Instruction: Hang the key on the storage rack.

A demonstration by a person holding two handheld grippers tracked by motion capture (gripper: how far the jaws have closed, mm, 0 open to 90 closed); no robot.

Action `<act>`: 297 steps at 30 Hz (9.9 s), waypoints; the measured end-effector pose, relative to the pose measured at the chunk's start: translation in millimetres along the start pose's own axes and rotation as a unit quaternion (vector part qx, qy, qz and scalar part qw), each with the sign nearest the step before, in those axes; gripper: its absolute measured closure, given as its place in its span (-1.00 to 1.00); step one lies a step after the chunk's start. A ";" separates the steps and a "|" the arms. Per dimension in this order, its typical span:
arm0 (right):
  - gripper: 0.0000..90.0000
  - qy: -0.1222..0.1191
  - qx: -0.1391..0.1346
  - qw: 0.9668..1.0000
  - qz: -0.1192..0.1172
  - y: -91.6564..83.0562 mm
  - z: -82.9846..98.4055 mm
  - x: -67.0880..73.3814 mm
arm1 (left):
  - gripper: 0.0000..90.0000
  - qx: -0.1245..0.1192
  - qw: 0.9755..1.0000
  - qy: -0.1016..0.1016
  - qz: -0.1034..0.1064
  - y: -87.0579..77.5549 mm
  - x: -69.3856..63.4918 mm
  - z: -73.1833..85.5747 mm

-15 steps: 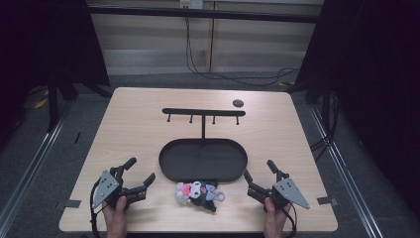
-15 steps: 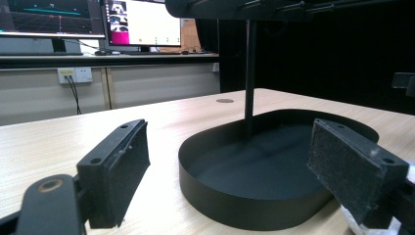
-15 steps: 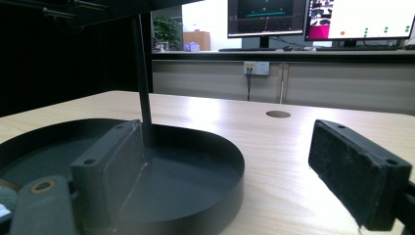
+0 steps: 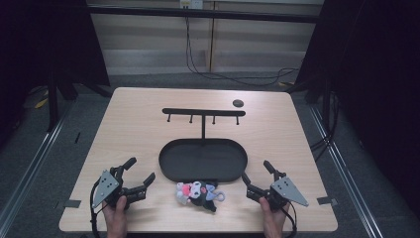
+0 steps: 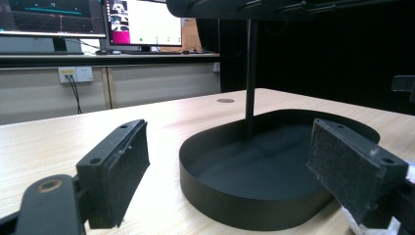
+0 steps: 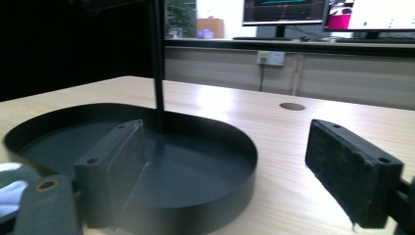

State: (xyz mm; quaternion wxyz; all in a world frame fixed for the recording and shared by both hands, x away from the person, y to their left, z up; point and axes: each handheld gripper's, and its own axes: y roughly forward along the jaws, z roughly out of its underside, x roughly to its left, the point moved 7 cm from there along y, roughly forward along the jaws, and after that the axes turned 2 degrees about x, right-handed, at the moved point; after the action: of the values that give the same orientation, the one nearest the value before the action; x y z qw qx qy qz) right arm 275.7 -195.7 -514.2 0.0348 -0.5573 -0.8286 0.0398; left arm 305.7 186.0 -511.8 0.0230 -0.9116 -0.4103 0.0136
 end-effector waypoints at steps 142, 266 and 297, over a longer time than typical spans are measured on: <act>0.93 -0.266 0.633 0.636 -0.354 76.5 14.3 126.0 | -0.66 0.001 1.000 0.004 0.003 -0.2 -0.6 0.1; 0.93 -0.287 0.607 0.674 -0.308 188.7 -162.1 83.5 | -0.66 0.000 1.000 0.003 0.005 -0.1 -1.2 0.0; 0.92 -0.294 0.589 0.686 -0.311 199.6 -163.4 74.5 | -0.66 -0.002 1.000 0.000 0.007 0.0 -2.1 -0.2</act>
State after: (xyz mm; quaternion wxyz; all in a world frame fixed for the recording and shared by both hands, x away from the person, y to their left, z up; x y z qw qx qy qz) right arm 448.1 -47.4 -371.6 0.1213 -0.0925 -0.7278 0.6686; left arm 304.3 184.4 -511.6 0.0209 -0.9144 -0.4040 0.0125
